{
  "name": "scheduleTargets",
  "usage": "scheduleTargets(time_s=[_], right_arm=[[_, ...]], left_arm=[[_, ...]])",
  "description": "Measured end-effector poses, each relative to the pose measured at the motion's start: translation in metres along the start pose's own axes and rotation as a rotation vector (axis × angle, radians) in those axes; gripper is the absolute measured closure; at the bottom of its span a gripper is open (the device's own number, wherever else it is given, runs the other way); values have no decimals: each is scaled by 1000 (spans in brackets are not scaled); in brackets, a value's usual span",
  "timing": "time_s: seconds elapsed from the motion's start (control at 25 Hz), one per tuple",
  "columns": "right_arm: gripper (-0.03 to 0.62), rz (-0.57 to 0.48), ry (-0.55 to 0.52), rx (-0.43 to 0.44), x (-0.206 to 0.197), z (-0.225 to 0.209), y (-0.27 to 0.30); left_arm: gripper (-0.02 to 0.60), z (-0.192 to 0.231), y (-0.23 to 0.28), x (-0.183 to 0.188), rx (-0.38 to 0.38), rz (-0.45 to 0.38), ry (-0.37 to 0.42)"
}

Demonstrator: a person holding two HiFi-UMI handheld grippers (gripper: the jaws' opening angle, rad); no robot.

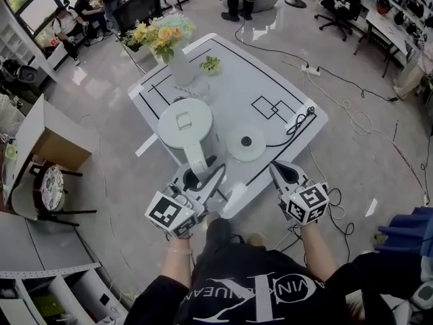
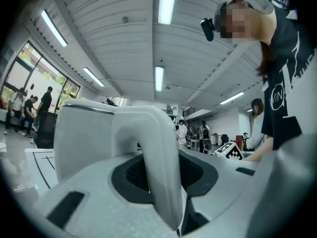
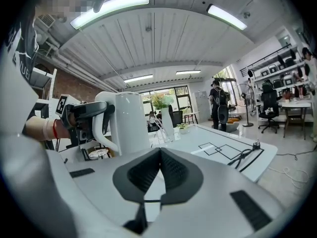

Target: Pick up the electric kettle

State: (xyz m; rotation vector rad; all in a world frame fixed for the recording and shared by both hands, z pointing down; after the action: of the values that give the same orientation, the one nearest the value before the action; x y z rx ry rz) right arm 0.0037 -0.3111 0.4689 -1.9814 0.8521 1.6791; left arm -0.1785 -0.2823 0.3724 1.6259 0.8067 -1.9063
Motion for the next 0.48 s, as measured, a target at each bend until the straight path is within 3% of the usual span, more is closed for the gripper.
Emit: scheduleTargets(time_s=[0.48], right_arm=[[597,-27,-24,17,16,-7,4]], left_arm=[[469,9,-29,7,138,-36,40]])
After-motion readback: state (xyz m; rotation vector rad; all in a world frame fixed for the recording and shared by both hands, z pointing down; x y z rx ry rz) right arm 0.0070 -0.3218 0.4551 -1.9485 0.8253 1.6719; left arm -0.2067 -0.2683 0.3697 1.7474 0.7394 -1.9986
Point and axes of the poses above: the fingertips, and each gripper's own axes: y forward along the fingers, z to its left, x out of its top, the point moved 3 cm from there along -y, backward along the fingers, and after that the axes turned 8 degrees about -z, right-handed, at the moved point
